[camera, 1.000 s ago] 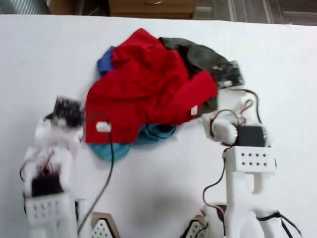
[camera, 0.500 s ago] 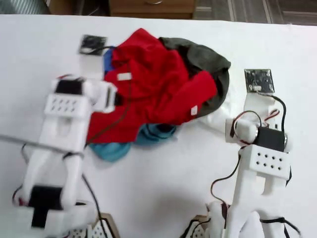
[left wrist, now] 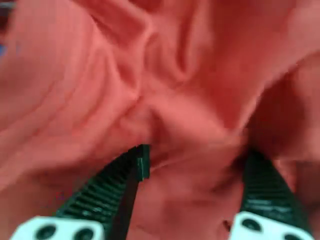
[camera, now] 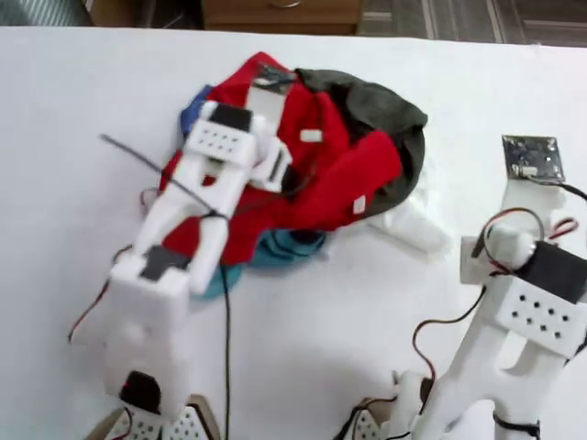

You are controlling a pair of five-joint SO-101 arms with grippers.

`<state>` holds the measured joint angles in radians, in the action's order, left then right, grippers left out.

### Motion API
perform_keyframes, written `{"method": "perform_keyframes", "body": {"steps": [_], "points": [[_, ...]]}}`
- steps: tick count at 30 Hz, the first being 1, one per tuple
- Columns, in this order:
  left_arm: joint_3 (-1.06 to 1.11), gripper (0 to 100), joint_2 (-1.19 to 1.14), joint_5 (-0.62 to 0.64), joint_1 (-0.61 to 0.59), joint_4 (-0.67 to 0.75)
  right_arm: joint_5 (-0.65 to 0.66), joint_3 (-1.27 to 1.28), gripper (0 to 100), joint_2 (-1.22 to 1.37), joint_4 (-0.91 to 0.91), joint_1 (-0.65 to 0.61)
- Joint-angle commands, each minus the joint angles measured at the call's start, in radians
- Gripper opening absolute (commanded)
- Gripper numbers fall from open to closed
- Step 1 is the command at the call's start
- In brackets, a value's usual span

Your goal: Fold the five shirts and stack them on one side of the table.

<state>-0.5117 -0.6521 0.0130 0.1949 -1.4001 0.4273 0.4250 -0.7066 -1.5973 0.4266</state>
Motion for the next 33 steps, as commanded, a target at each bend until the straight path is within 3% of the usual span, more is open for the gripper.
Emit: {"method": "perform_keyframes", "body": {"steps": [1, 6, 8, 11, 13, 22, 33], "points": [[-0.193, 31, -0.166, 0.006, 0.011, -0.089, 0.020, -0.044, 34.7, -0.007, -0.018, 0.051], [-0.490, 30, -0.382, -0.005, -0.011, -0.281, 0.018, -0.044, 34.7, -0.007, -0.018, 0.062], [-0.618, 21, -0.451, -0.068, -0.029, -0.358, 0.018, -0.044, 34.7, -0.007, -0.018, 0.058], [-0.713, 1, -0.512, -0.100, -0.084, -0.385, 0.015, -0.044, 34.7, -0.007, -0.018, 0.054], [-0.702, 5, -0.516, -0.100, -0.126, -0.385, 0.015, -0.044, 34.7, -0.007, -0.018, 0.054], [-0.685, 3, -0.437, -0.106, -0.385, -0.387, 0.012, -0.043, 34.7, -0.007, -0.016, 0.054], [-0.687, 3, -0.097, -0.106, -0.861, -0.385, 0.011, -0.043, 34.7, -0.005, -0.016, 0.054]]}}
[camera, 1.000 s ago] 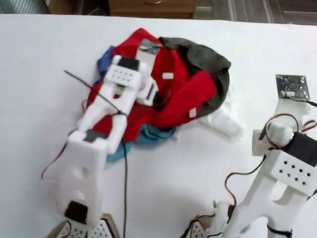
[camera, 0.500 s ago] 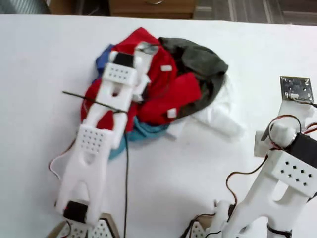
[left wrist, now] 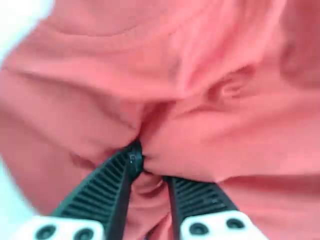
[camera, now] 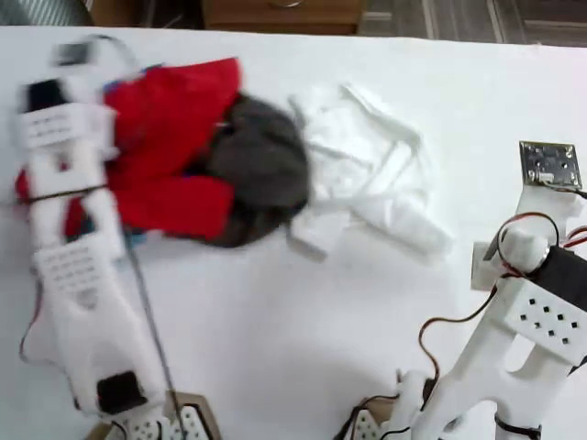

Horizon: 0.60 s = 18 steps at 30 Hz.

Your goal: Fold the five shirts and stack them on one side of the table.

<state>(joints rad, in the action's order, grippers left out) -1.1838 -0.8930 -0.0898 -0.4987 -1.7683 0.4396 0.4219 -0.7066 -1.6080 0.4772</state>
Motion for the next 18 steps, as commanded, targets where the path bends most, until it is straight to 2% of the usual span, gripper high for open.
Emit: {"method": "perform_keyframes", "body": {"steps": [1, 6, 9, 16, 18], "points": [[-0.018, 3, 0.167, -0.003, -0.216, -0.017, -0.002, -0.040, 34.7, -0.005, -0.005, 0.004], [-0.021, 3, 0.245, -0.005, -0.422, -0.009, -0.002, -0.040, 34.7, -0.005, -0.005, 0.002], [-0.021, 3, 0.269, -0.005, -0.497, -0.009, -0.002, -0.038, 34.7, -0.005, -0.005, -0.019], [-0.012, 3, 0.264, -0.005, -0.517, -0.011, -0.002, -0.038, 34.7, -0.005, -0.005, -0.127], [-0.013, 8, 0.269, -0.005, -0.512, -0.011, -0.003, -0.038, 34.7, -0.005, -0.005, -0.145]]}}
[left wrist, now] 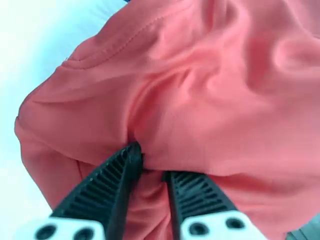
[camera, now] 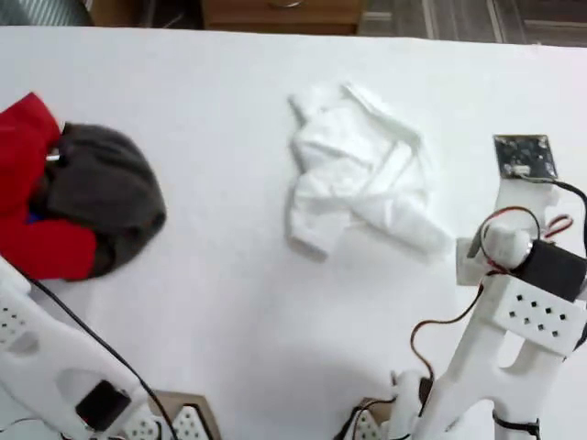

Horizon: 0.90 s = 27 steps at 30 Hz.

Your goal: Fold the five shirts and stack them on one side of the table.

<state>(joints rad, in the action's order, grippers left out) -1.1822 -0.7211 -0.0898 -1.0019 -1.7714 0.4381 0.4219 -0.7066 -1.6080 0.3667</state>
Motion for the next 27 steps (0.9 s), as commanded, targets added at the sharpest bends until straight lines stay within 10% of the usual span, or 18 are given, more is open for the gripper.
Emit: {"method": "perform_keyframes", "body": {"steps": [1, 5, 19, 27], "points": [[-0.015, 12, 0.100, -0.005, -0.005, -0.008, -0.002, -0.038, 34.7, -0.005, -0.005, -0.042], [-0.024, 28, 0.106, -0.005, 0.012, -0.008, -0.002, -0.038, 34.8, -0.005, -0.005, -0.062], [-0.495, 25, 0.106, 0.002, 0.298, -0.011, -0.137, -0.038, 34.8, 0.004, 0.064, -0.206], [-0.311, 25, 0.278, 0.002, 0.516, -0.015, -0.298, -0.038, 34.8, 0.013, 0.225, -0.358]]}}
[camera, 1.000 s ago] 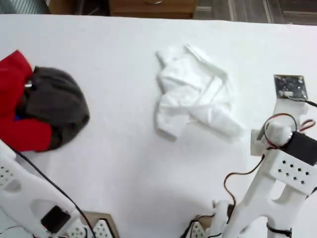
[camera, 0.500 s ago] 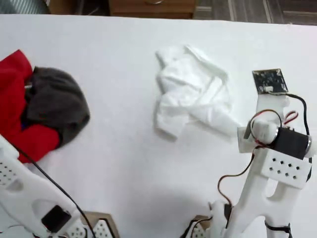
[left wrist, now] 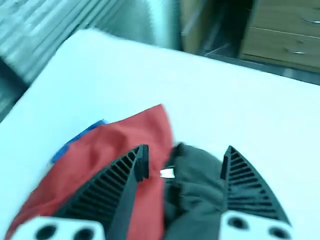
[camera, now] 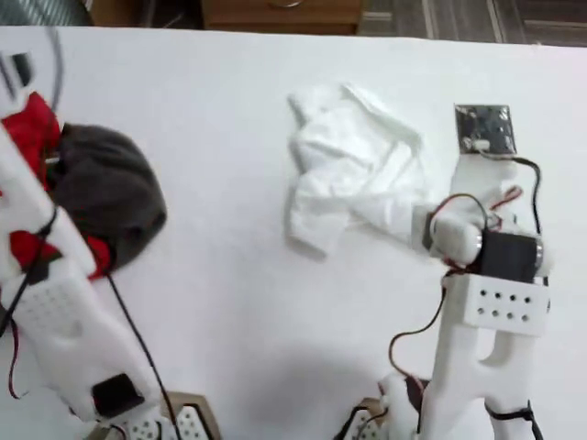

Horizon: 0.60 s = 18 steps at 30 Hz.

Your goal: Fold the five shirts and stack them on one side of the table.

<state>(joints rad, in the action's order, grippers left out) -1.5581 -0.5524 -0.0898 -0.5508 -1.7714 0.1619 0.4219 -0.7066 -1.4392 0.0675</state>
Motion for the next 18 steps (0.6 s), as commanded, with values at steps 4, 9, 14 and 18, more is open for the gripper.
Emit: {"method": "perform_keyframes", "body": {"steps": [4, 9, 14, 18], "points": [[0.325, 25, 0.282, 0.002, 0.127, -0.017, -0.029, -0.052, 34.8, 0.099, 0.105, -0.113], [0.831, 25, 0.606, -0.003, 0.193, -0.012, -0.029, -0.169, 34.8, 0.308, 0.108, -0.119], [1.377, 25, 0.836, -0.006, 0.230, 0.086, -0.029, -0.350, 34.8, 0.484, 0.093, -0.134], [1.699, 25, 0.951, -0.006, 0.227, 0.241, -0.029, -0.446, 34.8, 0.641, 0.094, -0.193]]}}
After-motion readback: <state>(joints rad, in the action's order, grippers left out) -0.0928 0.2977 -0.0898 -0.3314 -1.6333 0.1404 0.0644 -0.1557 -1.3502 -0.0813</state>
